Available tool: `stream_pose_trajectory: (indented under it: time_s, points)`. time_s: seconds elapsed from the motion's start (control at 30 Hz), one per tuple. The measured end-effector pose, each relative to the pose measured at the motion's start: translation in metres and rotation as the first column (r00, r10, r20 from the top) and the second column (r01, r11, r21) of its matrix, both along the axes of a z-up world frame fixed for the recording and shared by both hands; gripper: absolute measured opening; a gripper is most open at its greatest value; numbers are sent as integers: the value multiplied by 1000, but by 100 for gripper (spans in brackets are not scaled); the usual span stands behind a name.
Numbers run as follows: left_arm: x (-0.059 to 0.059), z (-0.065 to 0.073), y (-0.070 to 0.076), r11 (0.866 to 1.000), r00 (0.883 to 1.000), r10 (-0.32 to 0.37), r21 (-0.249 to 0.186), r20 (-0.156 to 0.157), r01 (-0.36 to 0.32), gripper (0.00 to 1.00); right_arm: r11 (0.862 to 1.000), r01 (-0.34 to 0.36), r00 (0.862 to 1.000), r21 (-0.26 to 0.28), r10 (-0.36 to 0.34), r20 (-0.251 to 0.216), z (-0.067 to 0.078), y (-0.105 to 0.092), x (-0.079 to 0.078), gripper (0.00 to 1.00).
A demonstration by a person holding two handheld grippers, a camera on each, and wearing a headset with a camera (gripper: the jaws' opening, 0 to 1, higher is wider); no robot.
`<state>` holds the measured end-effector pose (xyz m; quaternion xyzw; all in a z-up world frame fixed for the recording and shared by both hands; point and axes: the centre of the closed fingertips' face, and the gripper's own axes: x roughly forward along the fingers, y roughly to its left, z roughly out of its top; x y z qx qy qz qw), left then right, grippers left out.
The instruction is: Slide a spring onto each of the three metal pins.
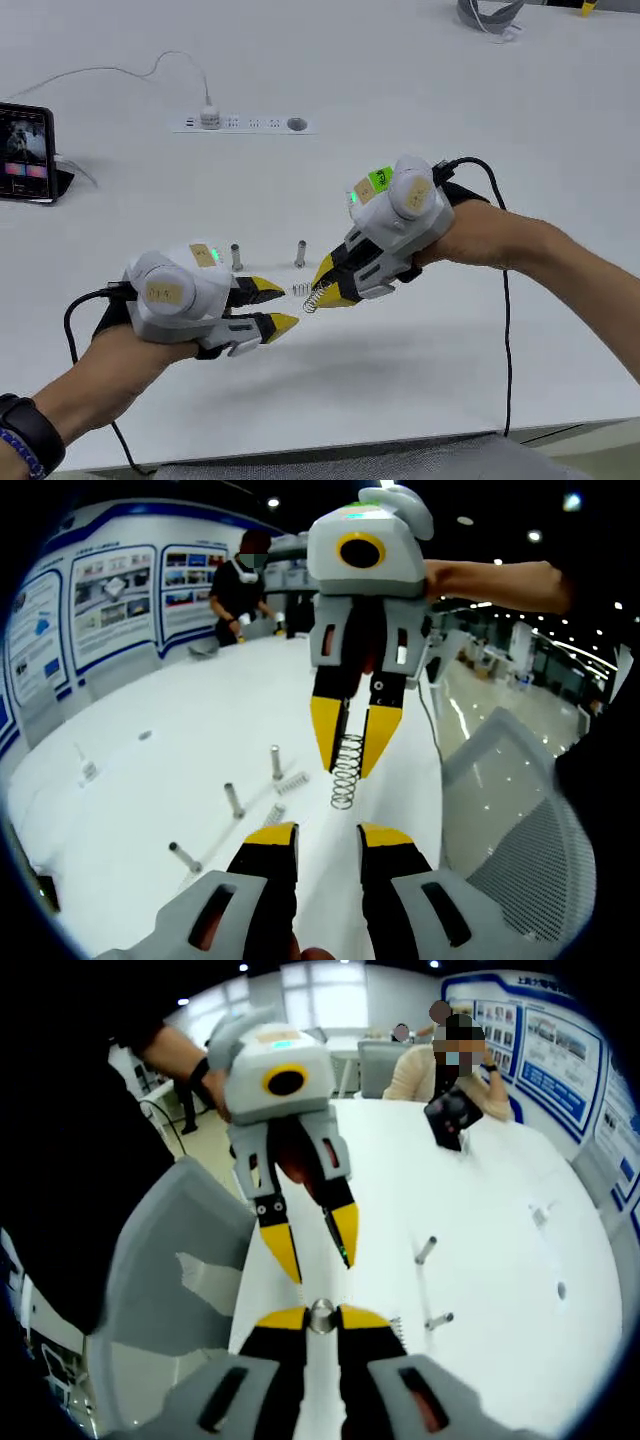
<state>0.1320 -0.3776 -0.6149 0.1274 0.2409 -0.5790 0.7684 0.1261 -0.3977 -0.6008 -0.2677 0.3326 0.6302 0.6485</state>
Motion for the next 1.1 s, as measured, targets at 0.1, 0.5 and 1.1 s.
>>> stream_pose_trajectory:
  time_s: [0.1,0.5,1.1]
  points:
    - [3,-2,8,1000,1000,31,2,-3,-31,27,1000,6,1000,-9,-6,1,-3,1,5,12]
    - [17,-14,42,988,988,152,21,-21,-152,36,999,-19,1000,-40,19,-1,-13,6,20,12]
    - [35,-24,90,947,947,318,47,-32,-317,54,997,-36,998,-68,39,40,-22,25,58,12]
